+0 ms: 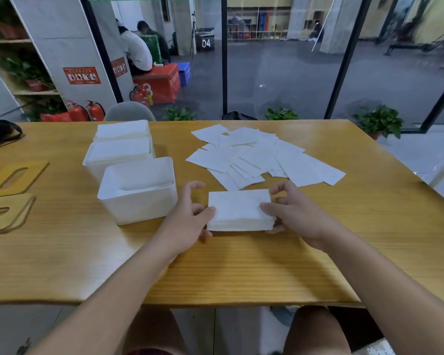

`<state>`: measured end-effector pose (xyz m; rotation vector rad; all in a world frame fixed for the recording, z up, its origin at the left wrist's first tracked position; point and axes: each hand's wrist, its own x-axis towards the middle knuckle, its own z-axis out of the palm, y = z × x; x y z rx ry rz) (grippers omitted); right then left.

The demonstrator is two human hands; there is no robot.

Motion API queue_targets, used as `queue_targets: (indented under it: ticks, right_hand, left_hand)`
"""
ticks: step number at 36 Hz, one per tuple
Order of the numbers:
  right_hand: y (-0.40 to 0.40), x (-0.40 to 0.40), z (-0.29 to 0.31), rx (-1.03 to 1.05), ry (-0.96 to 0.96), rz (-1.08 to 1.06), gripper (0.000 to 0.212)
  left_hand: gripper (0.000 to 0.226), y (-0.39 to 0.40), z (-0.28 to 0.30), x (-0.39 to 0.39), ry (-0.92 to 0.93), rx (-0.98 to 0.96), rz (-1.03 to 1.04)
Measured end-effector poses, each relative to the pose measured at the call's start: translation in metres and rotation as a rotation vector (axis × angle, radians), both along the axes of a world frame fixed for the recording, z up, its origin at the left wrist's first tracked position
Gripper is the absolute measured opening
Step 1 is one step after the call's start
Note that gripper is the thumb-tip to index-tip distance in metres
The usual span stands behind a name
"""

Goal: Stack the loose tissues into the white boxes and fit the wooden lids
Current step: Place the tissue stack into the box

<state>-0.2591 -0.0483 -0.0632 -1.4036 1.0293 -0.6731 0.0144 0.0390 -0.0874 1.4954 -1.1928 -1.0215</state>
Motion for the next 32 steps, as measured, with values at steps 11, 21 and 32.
queue_targets:
  ticks: [11,21,32]
  right_hand:
    - [0.016,0.008,0.015,-0.243,0.046,0.115,0.02]
    - [0.019,0.036,0.035,-0.34,0.028,0.14,0.029]
    - [0.017,0.113,0.065,-0.486,0.009,0.162,0.029]
  left_hand:
    - [0.009,0.016,0.011,0.015,-0.274,-0.106,-0.013]
    - [0.023,0.043,0.039,0.049,-0.277,-0.204,-0.019]
    - [0.014,0.067,0.082,0.112,-0.533,-0.272,0.033]
